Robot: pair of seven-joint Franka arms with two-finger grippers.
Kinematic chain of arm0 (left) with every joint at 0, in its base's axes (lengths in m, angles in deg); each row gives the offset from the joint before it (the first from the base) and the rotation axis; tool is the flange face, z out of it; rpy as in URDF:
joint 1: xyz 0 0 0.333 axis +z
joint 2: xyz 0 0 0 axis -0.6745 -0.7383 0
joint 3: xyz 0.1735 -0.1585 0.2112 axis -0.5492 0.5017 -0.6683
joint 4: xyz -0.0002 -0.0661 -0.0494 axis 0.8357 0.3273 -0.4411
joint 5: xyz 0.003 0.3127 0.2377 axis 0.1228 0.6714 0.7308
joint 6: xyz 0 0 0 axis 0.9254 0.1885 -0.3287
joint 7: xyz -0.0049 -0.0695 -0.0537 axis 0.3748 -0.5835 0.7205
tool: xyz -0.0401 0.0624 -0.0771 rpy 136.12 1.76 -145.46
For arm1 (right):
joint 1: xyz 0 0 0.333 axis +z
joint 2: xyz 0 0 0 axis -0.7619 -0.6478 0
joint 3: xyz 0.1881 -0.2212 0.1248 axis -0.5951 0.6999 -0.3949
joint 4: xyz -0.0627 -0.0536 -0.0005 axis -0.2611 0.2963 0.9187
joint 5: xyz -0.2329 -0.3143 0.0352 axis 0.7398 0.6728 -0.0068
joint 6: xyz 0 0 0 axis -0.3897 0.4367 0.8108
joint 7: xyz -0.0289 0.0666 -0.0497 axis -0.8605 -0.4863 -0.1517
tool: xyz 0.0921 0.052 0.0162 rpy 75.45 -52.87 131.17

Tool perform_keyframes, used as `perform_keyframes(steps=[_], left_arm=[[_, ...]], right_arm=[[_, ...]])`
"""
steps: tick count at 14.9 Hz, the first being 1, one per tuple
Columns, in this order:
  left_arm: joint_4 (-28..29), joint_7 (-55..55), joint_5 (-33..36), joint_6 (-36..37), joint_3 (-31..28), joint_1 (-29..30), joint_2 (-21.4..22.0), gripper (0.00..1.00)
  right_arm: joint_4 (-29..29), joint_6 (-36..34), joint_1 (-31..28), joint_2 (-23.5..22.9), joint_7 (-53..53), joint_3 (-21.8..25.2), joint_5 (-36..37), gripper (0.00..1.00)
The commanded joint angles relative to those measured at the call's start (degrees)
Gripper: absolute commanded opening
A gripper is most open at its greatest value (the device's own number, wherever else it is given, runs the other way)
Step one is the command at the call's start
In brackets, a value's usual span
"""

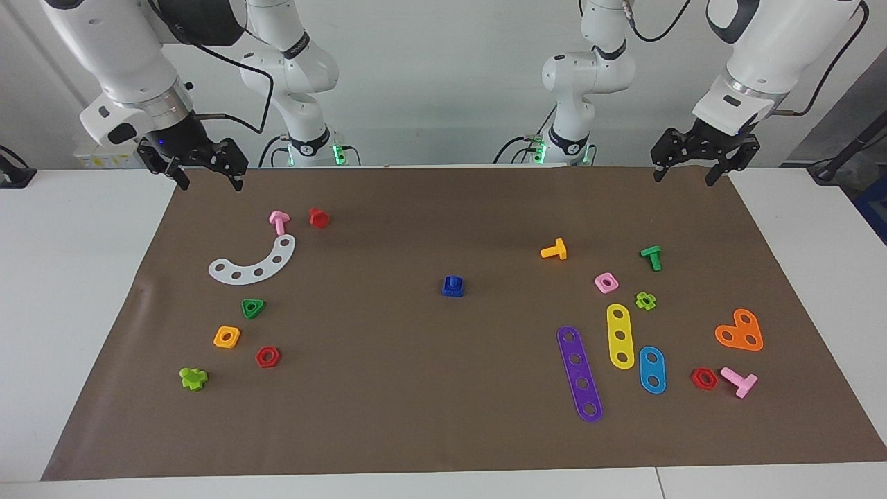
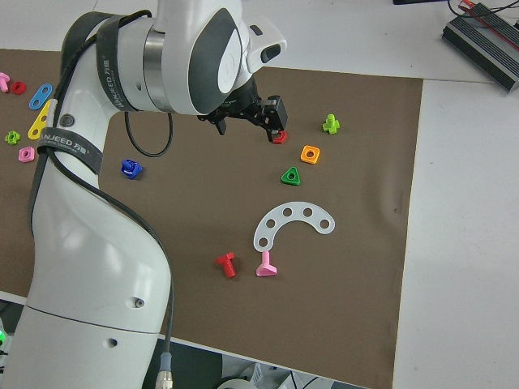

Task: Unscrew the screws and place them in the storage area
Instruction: 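Reach the left gripper toward the small blue nut-and-bolt piece, then grasp the blue piece with the left gripper and lift it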

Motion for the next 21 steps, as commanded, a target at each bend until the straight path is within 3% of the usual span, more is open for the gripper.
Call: perform_keyframes(steps=[1,4,8,13,17,21], left_arm=[[1.53,0.53,0.85,-0.64,0.44,0.12,1.23,1.00],[2.49,0.79,0.85,-3.01,0.87,-1.55,1.32,1.00],[8.54,6.05,0.76,-9.68,6.57,-1.55,3.51,0.99],[12.60,10.99,0.76,-16.89,15.36,-1.55,2.99,0.99],[15.58,15.91,0.76,-23.39,22.31,-1.64,0.45,0.99],[15.94,21.88,0.94,-29.11,27.41,-1.90,-5.09,0.99]], right_arm=[[-0.59,-0.19,-0.07,0.96,-0.36,-0.07,-0.52,1.00],[-0.59,-0.19,-0.07,0.96,-0.36,-0.07,-0.52,1.00],[-0.59,-0.28,-0.07,0.96,-0.36,-0.07,-0.43,1.00],[-0.59,-0.28,-0.07,0.96,-0.36,-0.07,-0.52,1.00],[-0.59,-0.28,-0.07,0.96,-0.36,-0.07,-0.52,1.00],[-0.59,-0.28,-0.07,0.96,-0.36,-0.07,-0.52,1.00]])
